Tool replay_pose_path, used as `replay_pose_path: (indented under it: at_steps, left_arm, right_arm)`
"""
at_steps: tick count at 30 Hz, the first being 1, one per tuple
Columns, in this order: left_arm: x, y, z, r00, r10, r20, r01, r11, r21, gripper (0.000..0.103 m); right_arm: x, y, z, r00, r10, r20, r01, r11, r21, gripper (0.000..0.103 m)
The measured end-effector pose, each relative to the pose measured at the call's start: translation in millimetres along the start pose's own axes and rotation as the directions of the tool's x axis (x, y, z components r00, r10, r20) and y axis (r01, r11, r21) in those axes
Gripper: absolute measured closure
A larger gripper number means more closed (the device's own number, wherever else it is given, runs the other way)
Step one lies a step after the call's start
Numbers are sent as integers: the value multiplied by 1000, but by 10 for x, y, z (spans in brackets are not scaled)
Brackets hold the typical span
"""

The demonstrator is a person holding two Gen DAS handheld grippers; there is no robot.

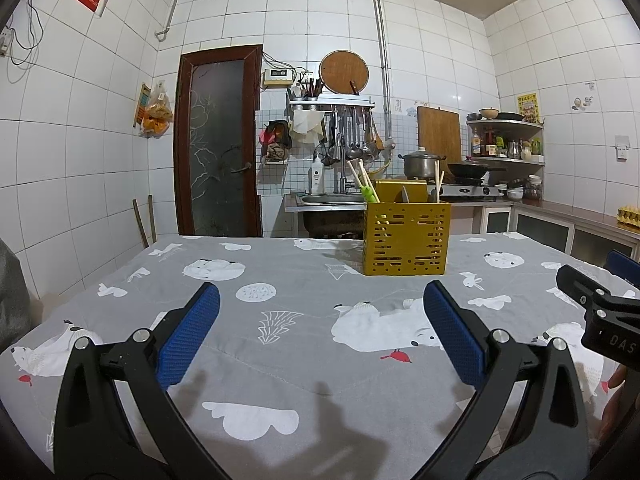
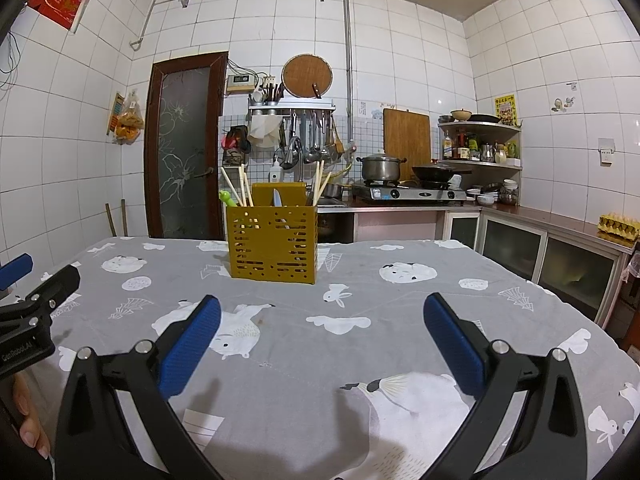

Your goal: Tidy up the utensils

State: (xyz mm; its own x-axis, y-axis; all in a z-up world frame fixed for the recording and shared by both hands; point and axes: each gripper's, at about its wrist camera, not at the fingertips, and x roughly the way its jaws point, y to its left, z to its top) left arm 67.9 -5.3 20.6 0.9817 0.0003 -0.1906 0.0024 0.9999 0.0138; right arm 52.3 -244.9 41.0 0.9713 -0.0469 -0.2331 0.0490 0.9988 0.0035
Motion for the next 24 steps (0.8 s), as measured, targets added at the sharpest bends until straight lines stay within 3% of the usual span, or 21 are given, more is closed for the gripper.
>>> replay_pose_path:
  at_steps: [24]
  left_arm:
    - [-3,-3,-10,1000,1,1,-1,1000,-1,4]
  right_arm:
    - [-4,-2,5,1000,-1,3,1,1000,-1,4]
